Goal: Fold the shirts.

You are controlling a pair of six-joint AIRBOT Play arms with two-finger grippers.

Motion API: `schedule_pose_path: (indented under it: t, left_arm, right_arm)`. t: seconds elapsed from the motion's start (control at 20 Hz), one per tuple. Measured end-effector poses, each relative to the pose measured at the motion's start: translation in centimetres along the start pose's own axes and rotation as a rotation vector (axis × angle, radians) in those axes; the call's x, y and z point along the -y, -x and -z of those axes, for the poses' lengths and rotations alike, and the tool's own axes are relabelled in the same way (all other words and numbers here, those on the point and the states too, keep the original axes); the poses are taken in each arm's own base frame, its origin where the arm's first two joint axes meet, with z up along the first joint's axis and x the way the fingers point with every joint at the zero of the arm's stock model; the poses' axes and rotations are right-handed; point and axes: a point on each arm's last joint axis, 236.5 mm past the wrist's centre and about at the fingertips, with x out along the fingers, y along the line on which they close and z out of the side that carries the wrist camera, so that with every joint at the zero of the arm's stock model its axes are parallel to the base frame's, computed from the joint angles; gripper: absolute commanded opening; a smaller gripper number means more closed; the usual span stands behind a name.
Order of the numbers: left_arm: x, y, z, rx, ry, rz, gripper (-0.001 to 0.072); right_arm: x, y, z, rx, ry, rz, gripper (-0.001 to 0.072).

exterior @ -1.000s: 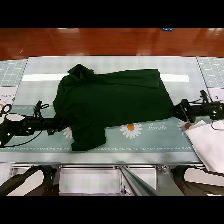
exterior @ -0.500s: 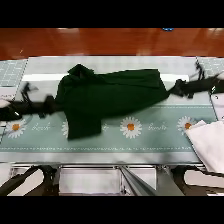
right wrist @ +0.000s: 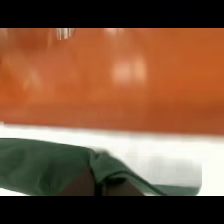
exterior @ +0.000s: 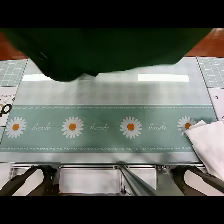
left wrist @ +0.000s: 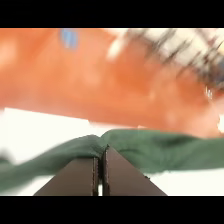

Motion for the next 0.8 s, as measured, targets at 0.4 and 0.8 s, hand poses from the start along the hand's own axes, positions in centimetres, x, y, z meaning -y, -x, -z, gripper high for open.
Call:
schedule_pose_path:
  t: [0.4,0.8]
  left_arm:
    - [14.6,14.4,-4.1,0.302,-0.434,-0.139,0.0024]
    - [16.0,24.6,0.3,0.367,-0.526,-0.391,0.0024]
  right_arm:
    - [-7.2,15.9,-2.2,0.228,0.241,0.191,0.0021]
    - [-5.7,19.6,2.8,0.165,0.196,0.332,0.0021]
